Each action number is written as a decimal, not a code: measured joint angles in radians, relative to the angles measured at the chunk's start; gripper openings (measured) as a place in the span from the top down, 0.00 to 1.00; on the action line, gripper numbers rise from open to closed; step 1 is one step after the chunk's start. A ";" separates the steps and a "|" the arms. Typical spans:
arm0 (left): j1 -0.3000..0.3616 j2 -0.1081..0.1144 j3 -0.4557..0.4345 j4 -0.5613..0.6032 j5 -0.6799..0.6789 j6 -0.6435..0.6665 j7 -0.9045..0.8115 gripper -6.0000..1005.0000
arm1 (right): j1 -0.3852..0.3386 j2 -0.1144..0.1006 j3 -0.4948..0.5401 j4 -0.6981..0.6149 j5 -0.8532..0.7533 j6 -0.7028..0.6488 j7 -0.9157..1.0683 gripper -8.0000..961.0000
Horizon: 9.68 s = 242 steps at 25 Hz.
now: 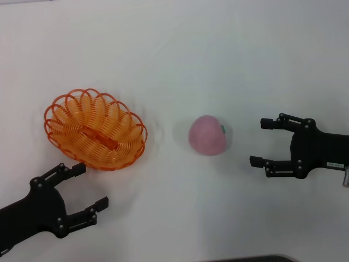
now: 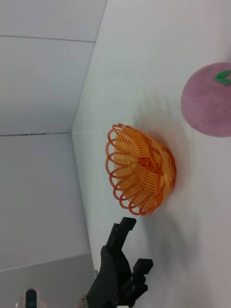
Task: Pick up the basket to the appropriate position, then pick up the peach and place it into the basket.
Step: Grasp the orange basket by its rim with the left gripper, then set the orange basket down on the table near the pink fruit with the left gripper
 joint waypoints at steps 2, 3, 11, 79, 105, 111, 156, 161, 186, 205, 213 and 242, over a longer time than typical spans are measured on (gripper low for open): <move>0.000 0.000 0.000 0.000 0.000 0.001 -0.001 0.13 | 0.001 0.000 0.001 0.000 0.000 0.000 0.000 0.03; 0.000 0.000 0.000 0.000 0.000 0.001 -0.001 0.13 | 0.001 0.000 0.001 0.000 0.000 0.000 0.000 0.03; 0.000 0.001 -0.005 0.000 -0.005 0.014 -0.005 0.13 | 0.001 0.000 0.004 0.000 0.000 0.000 0.000 0.03; -0.410 0.018 0.209 0.581 0.513 -0.219 -1.308 0.19 | 0.033 -0.006 0.008 -0.003 -0.014 0.002 0.025 0.04; -0.480 -0.003 0.368 0.536 0.651 -0.272 -1.381 0.22 | 0.036 -0.006 0.008 -0.003 -0.014 0.005 0.026 0.04; -0.484 -0.003 0.370 0.535 0.654 -0.271 -1.384 0.23 | 0.036 -0.006 0.008 -0.003 -0.014 0.005 0.026 0.04; -0.545 0.016 0.262 0.524 0.664 -0.052 -1.661 0.93 | 0.044 -0.007 0.019 -0.014 -0.012 -0.002 0.026 0.04; -0.528 0.003 0.207 0.526 0.644 -0.039 -1.697 0.93 | 0.044 -0.007 0.019 -0.014 -0.008 -0.003 0.027 0.04; -0.267 -0.034 0.391 0.622 0.333 -0.157 -1.881 0.94 | 0.037 -0.003 0.060 -0.014 -0.008 -0.004 0.028 0.03; -0.178 -0.034 0.512 0.624 0.227 -0.289 -1.919 0.94 | 0.045 0.000 0.069 -0.014 -0.008 0.001 0.028 0.03; -0.157 -0.034 0.538 0.629 0.192 -0.323 -1.922 0.94 | 0.045 0.000 0.070 -0.014 -0.007 0.003 0.028 0.03; -0.142 -0.033 0.537 0.600 0.145 -0.354 -1.920 0.88 | 0.050 0.002 0.098 -0.014 -0.006 0.006 0.028 0.03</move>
